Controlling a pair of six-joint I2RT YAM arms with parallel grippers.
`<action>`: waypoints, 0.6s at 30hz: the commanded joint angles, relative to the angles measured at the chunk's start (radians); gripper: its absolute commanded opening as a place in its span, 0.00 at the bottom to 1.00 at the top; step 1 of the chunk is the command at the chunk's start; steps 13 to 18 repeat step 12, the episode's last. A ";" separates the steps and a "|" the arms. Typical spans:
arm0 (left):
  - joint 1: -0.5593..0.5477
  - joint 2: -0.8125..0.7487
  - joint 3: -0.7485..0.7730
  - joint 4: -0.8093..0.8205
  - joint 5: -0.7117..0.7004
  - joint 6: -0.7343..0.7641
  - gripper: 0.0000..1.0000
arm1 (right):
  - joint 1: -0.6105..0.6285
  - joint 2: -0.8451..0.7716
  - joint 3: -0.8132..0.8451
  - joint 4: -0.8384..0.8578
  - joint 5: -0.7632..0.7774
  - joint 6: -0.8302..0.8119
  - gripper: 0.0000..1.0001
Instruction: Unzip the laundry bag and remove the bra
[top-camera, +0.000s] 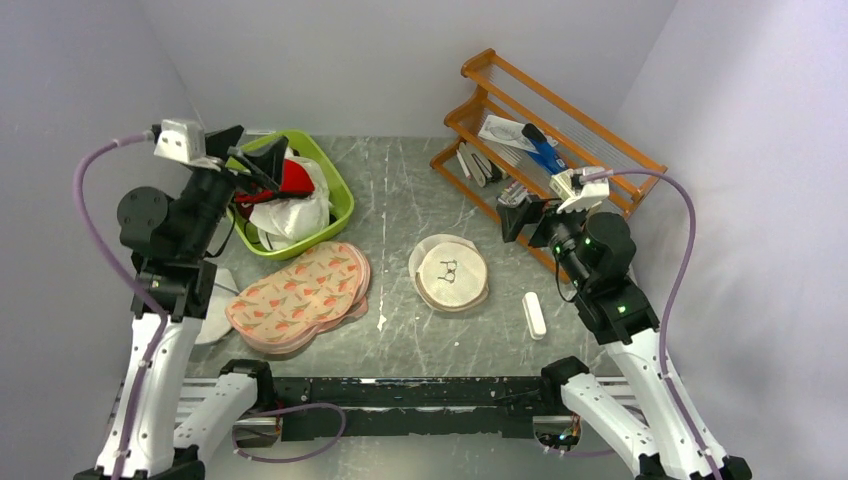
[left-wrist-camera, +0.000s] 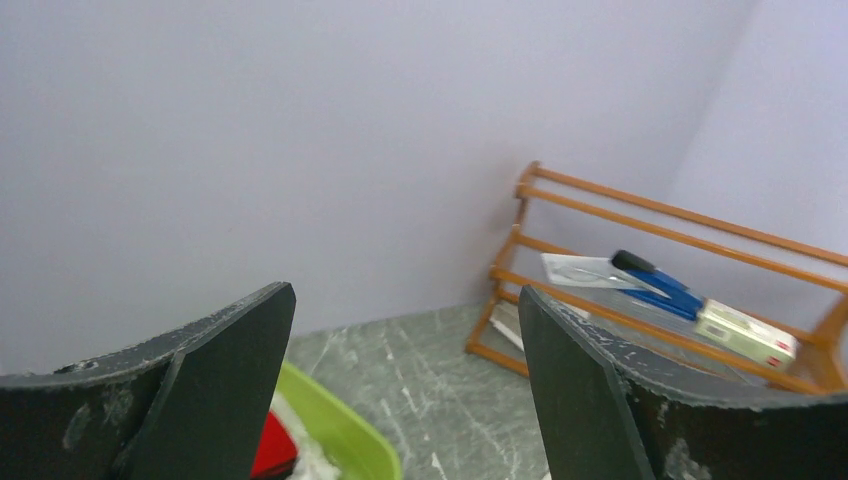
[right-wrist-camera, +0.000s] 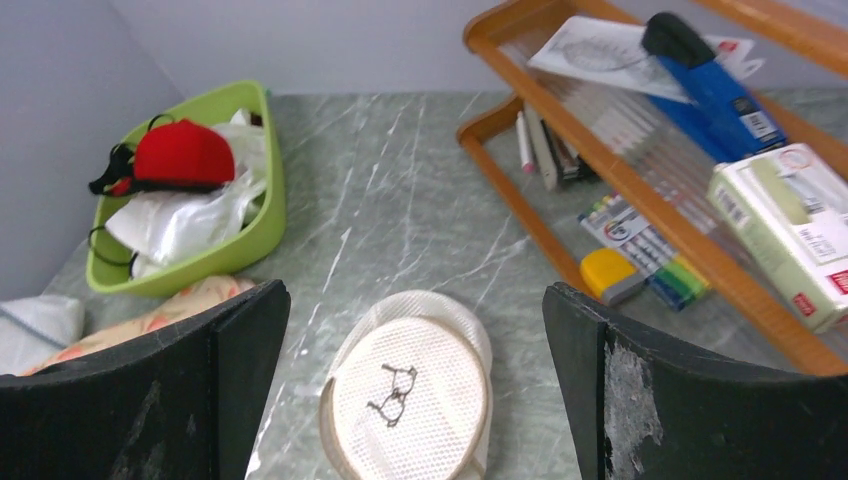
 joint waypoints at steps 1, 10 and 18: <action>-0.052 -0.077 -0.078 0.128 0.121 0.063 0.93 | -0.004 0.016 0.040 0.020 0.131 -0.025 1.00; -0.090 -0.105 -0.073 0.096 0.114 0.120 0.94 | -0.003 -0.008 0.009 0.065 0.203 0.000 1.00; -0.093 -0.107 -0.080 0.100 0.108 0.122 0.93 | -0.004 -0.013 -0.001 0.083 0.213 -0.022 1.00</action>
